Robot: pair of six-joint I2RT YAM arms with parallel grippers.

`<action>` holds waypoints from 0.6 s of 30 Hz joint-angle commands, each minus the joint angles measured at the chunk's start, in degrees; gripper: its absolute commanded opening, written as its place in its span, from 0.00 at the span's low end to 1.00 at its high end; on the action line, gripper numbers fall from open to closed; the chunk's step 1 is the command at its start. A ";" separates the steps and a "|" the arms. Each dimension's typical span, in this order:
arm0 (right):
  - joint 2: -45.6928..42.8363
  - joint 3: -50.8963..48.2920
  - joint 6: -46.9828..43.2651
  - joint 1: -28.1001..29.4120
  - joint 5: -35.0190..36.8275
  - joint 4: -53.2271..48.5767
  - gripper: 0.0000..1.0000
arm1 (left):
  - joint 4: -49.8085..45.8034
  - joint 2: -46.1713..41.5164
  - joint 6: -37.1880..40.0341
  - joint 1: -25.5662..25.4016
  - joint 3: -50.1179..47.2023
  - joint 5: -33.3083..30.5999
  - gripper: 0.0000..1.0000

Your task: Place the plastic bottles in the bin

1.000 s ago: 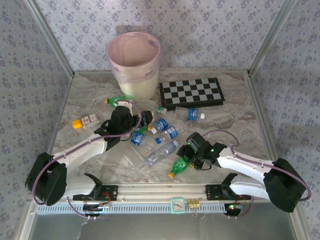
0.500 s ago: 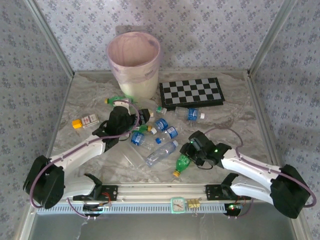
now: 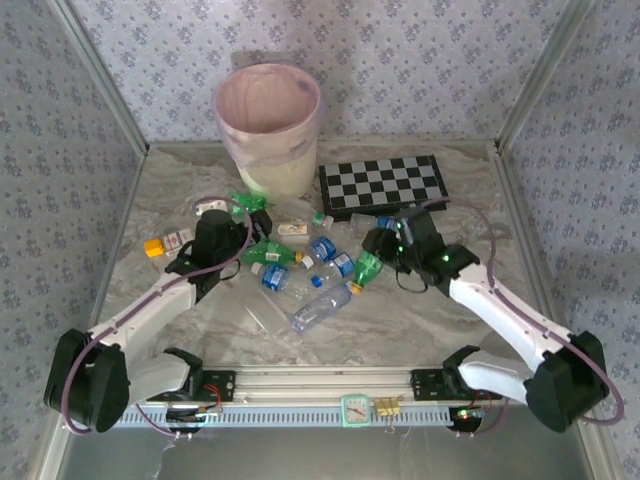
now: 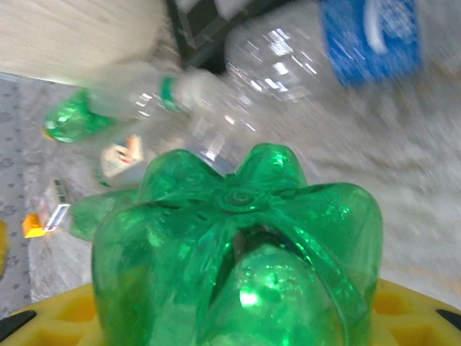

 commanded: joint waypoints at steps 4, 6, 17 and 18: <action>10.86 13.81 -11.26 -3.24 -7.44 7.24 0.45 | -6.33 -6.12 -1.02 3.84 0.06 -3.51 1.00; 14.51 17.48 -12.12 -3.44 -8.77 9.85 0.44 | -6.83 -8.10 -1.52 5.22 -1.00 -4.32 1.00; 33.17 43.36 -13.66 -3.51 -12.87 19.47 0.44 | -8.80 -15.44 -6.34 6.54 -7.18 -2.77 1.00; 34.78 46.07 -13.97 -3.48 -13.18 19.91 0.44 | -8.80 -15.91 -6.94 6.53 -7.84 -2.46 1.00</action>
